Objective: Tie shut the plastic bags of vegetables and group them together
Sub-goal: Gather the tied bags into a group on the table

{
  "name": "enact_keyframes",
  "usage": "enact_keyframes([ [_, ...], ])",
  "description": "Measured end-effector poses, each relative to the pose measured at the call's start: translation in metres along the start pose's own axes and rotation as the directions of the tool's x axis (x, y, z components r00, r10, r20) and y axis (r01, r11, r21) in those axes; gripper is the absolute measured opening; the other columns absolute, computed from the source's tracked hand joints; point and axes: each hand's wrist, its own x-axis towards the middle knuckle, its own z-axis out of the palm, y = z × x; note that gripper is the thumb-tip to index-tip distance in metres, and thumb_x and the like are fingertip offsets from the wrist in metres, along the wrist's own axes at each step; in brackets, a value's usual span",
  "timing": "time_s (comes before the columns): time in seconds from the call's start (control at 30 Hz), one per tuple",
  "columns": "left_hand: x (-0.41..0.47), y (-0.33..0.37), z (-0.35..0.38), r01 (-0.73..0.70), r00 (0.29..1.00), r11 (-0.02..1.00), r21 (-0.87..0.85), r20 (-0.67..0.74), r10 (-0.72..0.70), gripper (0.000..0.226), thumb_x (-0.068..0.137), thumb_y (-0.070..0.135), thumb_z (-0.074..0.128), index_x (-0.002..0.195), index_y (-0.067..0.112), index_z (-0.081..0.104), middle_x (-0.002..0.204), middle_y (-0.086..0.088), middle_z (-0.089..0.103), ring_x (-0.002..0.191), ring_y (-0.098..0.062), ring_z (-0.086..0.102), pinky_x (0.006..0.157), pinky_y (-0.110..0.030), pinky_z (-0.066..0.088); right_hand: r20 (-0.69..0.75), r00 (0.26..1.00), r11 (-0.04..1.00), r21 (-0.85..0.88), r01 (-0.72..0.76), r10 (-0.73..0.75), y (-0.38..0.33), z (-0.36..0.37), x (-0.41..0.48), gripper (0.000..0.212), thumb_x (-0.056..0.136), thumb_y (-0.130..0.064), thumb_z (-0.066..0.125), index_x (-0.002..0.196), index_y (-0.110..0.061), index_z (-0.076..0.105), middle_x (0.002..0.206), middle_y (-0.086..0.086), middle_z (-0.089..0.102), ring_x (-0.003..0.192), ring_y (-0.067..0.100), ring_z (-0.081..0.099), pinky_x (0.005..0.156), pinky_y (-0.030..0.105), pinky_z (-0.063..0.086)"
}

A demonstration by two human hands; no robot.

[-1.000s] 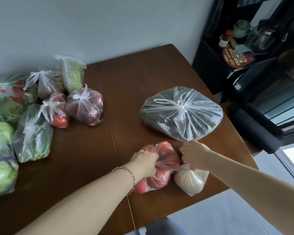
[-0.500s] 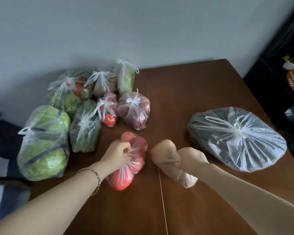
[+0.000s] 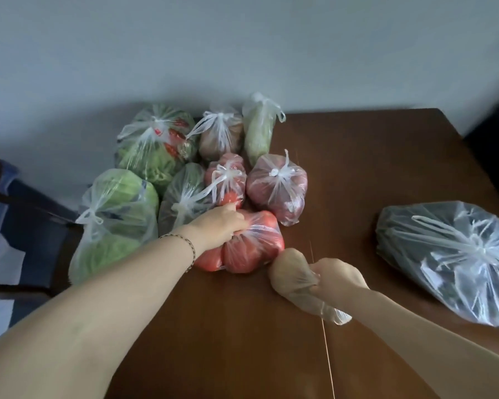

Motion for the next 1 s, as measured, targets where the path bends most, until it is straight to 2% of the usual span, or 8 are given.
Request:
enact_keyframes([
  [0.1, -0.013, -0.004, 0.012, -0.028, 0.971, 0.996, 0.080, -0.234, 0.046, 0.023, 0.057, -0.007, 0.072, 0.068, 0.011, 0.061, 0.067, -0.002, 0.058, 0.068, -0.023, 0.055, 0.053, -0.028, 0.044, 0.053, 0.996, 0.994, -0.074, 0.080, -0.076, -0.022, -0.001, -0.008, 0.016, 0.086, -0.027, 0.048, 0.095, -0.021, 0.061, 0.088, -0.005, 0.062, 0.086, 0.018, 0.060, 0.060, 0.020, 0.042],
  [0.2, -0.045, 0.001, 0.028, 0.163, 0.890, 0.950, -0.265, -0.376, -0.257, 0.032, 0.073, -0.001, 0.068, 0.103, 0.009, 0.063, 0.108, -0.006, 0.063, 0.103, -0.025, 0.057, 0.088, -0.035, 0.048, 0.099, 0.980, 0.975, -0.121, 0.186, -0.175, -0.048, 0.002, -0.018, 0.018, 0.084, -0.025, 0.051, 0.096, -0.021, 0.063, 0.098, -0.005, 0.066, 0.094, 0.018, 0.061, 0.080, 0.027, 0.050],
  [0.43, -0.134, 0.009, 0.065, 0.522, 0.587, 0.329, -0.787, 0.052, -0.808, 0.035, 0.095, 0.027, 0.046, 0.127, 0.011, 0.047, 0.129, -0.007, 0.053, 0.112, -0.015, 0.050, 0.093, -0.028, 0.039, 0.098, 0.907, 0.895, -0.151, 0.419, -0.409, -0.132, 0.037, -0.001, 0.016, 0.082, -0.018, 0.051, 0.067, -0.017, 0.046, 0.084, -0.004, 0.051, 0.078, 0.018, 0.049, 0.064, 0.029, 0.037],
  [0.57, -0.145, 0.023, 0.069, 0.486, 0.622, 0.117, -0.866, 0.249, -0.742, 0.073, 0.080, 0.042, 0.058, 0.142, 0.014, 0.030, 0.141, -0.005, 0.040, 0.116, -0.013, 0.043, 0.090, -0.023, 0.032, -0.015, 0.927, 0.924, 0.068, 0.375, -0.375, -0.169, 0.054, 0.016, 0.006, 0.084, -0.016, 0.050, 0.084, -0.019, 0.055, 0.088, -0.002, 0.052, 0.093, 0.023, 0.054, 0.064, 0.024, 0.038],
  [0.77, -0.144, 0.029, 0.084, 0.612, 0.646, 0.256, -0.748, 0.288, -0.707, 0.096, 0.075, 0.048, 0.066, 0.142, 0.047, -0.002, 0.154, -0.012, 0.005, 0.135, -0.030, 0.033, 0.107, -0.041, 0.040, -0.244, 0.964, 0.983, 0.123, 0.139, -0.106, -0.157, 0.069, 0.006, 0.056, 0.082, -0.050, 0.055, 0.126, -0.018, 0.040, 0.129, 0.005, 0.037, 0.121, 0.026, 0.037, 0.100, 0.036, 0.035],
  [0.87, -0.142, 0.030, 0.090, 0.681, 0.637, 0.324, -0.656, 0.313, -0.705, 0.093, 0.081, 0.044, 0.063, 0.143, 0.045, -0.006, 0.154, -0.016, -0.005, 0.132, -0.040, 0.036, 0.105, -0.041, 0.040, 0.073, 0.975, 0.918, 0.327, -0.224, 0.212, -0.141, 0.082, -0.002, 0.083, 0.073, -0.066, 0.056, 0.129, -0.010, 0.029, 0.121, 0.013, 0.046, 0.103, 0.028, 0.054, 0.085, 0.038, 0.047],
  [0.93, -0.140, 0.029, 0.091, 0.694, 0.637, 0.350, -0.629, 0.311, -0.706, 0.093, 0.082, 0.043, 0.063, 0.144, 0.043, -0.006, 0.153, -0.020, -0.002, 0.130, -0.042, 0.038, 0.105, -0.042, 0.039, 0.294, 0.941, 0.712, 0.624, -0.324, 0.170, -0.137, 0.090, 0.000, 0.074, 0.076, -0.055, 0.062, 0.121, -0.003, 0.036, 0.100, 0.012, 0.061, 0.067, 0.018, 0.062, 0.062, 0.030, 0.052],
  [1.0, -0.139, 0.027, 0.091, 0.692, 0.636, 0.362, -0.625, 0.290, -0.715, 0.094, 0.082, 0.044, 0.063, 0.145, 0.039, -0.006, 0.149, -0.022, 0.009, 0.125, -0.041, 0.044, 0.104, -0.042, 0.040, 0.241, 0.962, 0.641, 0.719, -0.268, 0.132, -0.138, 0.099, 0.009, 0.063, 0.077, -0.049, 0.064, 0.114, -0.001, 0.046, 0.078, 0.009, 0.068, 0.052, 0.015, 0.063, 0.056, 0.025, 0.051],
])
